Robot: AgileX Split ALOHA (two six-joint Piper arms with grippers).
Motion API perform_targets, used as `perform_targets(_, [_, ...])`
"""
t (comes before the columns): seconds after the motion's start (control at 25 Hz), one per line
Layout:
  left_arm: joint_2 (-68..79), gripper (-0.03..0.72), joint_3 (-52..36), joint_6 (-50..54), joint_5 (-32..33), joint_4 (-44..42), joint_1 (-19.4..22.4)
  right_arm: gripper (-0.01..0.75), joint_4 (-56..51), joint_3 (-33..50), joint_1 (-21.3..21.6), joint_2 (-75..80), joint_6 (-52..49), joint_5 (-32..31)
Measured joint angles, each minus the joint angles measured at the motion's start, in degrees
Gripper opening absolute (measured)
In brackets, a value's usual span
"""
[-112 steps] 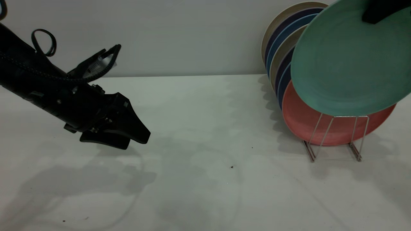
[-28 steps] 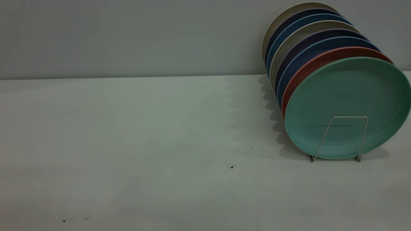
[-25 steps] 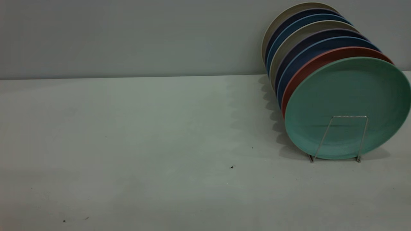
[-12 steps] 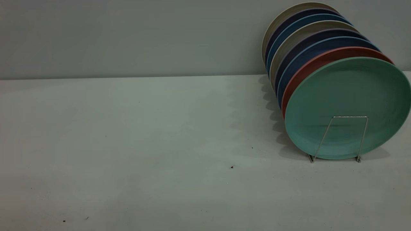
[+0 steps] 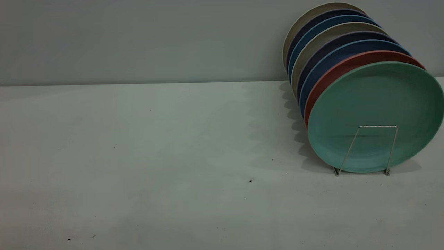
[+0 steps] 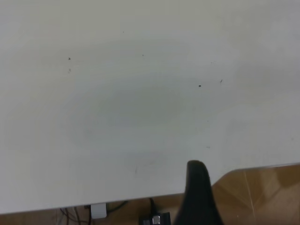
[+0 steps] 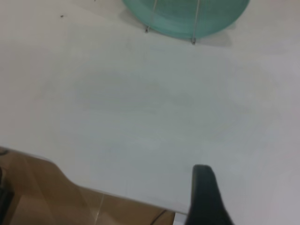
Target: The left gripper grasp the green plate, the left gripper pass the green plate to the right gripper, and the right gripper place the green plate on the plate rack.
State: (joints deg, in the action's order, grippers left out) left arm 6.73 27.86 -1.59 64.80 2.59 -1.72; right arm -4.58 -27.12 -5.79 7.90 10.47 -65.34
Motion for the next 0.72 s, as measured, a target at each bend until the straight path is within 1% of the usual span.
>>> perform_targets(0.6, [-0.11,0.588,0.0,0.0,0.0,0.21,0.0,0.506,-0.1,0.0,0.0,0.0,0.0,0.0])
perform_targets(0.72, [-1.6,0.588,0.0,0.0,-0.02,0.21,0.0,0.506,-0.22,0.0,1.11,-1.2,0.0,0.02])
